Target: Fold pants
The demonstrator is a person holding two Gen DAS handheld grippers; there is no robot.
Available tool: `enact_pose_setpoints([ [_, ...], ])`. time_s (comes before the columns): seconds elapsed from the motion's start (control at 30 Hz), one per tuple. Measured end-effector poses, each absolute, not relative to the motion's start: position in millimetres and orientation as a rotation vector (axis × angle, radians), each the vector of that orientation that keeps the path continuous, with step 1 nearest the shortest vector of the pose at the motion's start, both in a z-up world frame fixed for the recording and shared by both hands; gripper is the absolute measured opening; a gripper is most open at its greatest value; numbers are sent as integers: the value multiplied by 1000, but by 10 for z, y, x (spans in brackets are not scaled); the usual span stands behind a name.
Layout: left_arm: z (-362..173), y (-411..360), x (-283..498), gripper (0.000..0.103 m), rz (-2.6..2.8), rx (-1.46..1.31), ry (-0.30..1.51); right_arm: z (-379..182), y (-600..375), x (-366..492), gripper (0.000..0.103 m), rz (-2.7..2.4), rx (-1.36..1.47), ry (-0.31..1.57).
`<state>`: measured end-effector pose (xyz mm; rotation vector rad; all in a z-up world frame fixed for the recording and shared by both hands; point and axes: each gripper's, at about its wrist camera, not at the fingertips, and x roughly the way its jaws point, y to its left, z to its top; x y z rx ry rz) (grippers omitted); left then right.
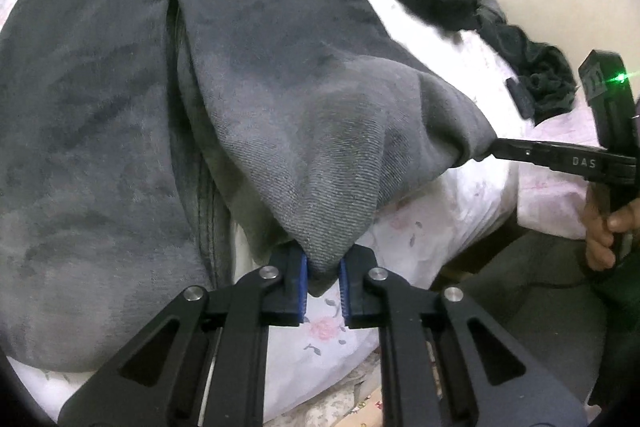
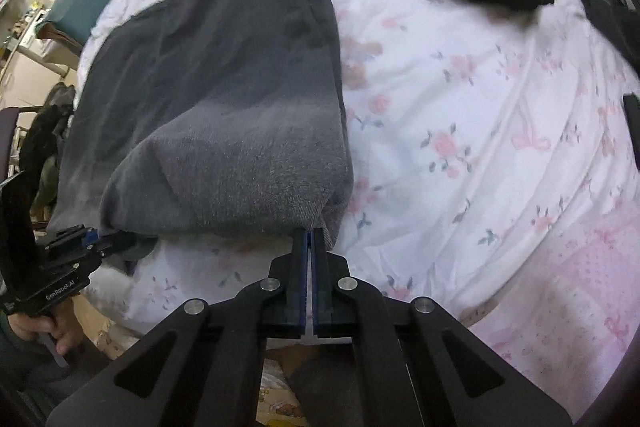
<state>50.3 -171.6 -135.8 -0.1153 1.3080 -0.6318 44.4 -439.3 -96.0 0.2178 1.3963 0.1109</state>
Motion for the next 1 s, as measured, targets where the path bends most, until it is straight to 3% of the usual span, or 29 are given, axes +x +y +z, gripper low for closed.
enact_pose_setpoints([
  [0.13,-1429,-1758,500,10,-621,-84,1322,-1145,-4274,515,10,74,167,1492],
  [0.23,-1434,-1779,496,10,-621,-80,1316,-1183,-4268,535,42,93,214,1501],
  [0.27,-1436,-1779,498,10,-620,-85,1315,-1172,-4268,538,58,89,214,1492],
  [0.3,-1437,-1774,502,10,-619,-91,1316,-1158,-4263,545,58,80,203,1475],
  [0.57,-1446,-1709,495,10,-615,-112,1323,-1499,-4081,653,55,109,115,1544],
  [0.63,-1423,-1691,501,10,-622,-117,1322,-1551,-4036,705,37,123,93,1534],
  [0.67,-1412,-1691,498,10,-624,-113,1318,-1551,-4017,717,14,155,87,1524],
  [0.7,-1400,-1690,491,10,-621,-97,1313,-1546,-3994,718,5,165,72,1531],
  [1.0,-1323,-1686,433,8,-652,-28,1306,-803,-4173,566,3,122,54,1454],
])
